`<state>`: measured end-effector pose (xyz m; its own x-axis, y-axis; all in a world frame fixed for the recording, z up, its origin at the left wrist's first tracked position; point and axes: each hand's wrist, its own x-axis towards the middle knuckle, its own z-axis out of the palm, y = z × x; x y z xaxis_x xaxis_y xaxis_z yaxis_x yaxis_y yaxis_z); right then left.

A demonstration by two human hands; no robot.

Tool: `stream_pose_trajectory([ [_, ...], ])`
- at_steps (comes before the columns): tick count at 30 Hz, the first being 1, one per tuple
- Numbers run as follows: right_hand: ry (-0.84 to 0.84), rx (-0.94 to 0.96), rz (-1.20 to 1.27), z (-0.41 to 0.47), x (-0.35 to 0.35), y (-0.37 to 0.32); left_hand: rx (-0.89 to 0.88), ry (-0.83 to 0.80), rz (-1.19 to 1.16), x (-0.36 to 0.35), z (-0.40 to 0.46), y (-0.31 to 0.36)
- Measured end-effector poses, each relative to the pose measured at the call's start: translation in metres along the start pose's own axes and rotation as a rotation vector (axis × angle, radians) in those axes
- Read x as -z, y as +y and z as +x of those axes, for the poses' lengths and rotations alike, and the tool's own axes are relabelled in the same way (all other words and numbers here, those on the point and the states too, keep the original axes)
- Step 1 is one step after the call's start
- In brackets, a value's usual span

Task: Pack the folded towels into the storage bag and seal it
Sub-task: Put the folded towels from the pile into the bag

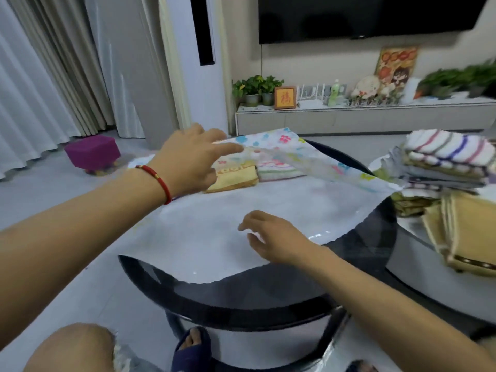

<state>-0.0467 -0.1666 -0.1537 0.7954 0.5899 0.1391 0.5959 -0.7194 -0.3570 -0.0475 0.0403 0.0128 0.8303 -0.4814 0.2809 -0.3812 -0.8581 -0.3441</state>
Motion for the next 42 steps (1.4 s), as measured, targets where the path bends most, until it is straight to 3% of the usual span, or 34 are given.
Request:
stream_pose_trajectory([
  [3, 0.094, -0.139, -0.059, -0.083, 0.036, 0.057, -0.101, 0.041, 0.134, -0.011, 0.025, 0.038],
  [6, 0.317, -0.380, -0.083, -0.150, 0.069, 0.121, -0.189, 0.043, 0.203, -0.020, 0.055, 0.079],
  [11, 0.672, -1.017, -0.143, -0.209, 0.106, 0.217, -0.201, -0.007, 0.184, -0.032, 0.098, 0.134],
  [15, 0.752, -1.474, -0.035, -0.243, 0.114, 0.269, -0.195, 0.052, 0.148, -0.038, 0.123, 0.152],
  [17, 0.733, -1.558, 0.038, -0.252, 0.115, 0.282, -0.202, 0.074, 0.120, -0.038, 0.134, 0.153],
  [26, 0.602, -1.408, 0.285, -0.267, 0.146, 0.297, -0.184, 0.092, 0.008, -0.035, 0.149, 0.159],
  [30, 0.757, -1.160, 0.567, -0.278, 0.152, 0.275, -0.165, 0.082, 0.037, -0.036, 0.147, 0.151],
  [33, 0.816, -0.956, 0.908, -0.282, 0.163, 0.238, -0.147, 0.064, 0.050, -0.032, 0.149, 0.138],
  [38, 0.612, -0.642, 1.291, -0.265, 0.183, 0.167, -0.117, 0.040, 0.003, -0.016, 0.160, 0.118],
  [42, 0.380, -0.461, 1.535, -0.199, 0.165, 0.121, -0.088, -0.027, -0.087, 0.002, 0.166, 0.109],
])
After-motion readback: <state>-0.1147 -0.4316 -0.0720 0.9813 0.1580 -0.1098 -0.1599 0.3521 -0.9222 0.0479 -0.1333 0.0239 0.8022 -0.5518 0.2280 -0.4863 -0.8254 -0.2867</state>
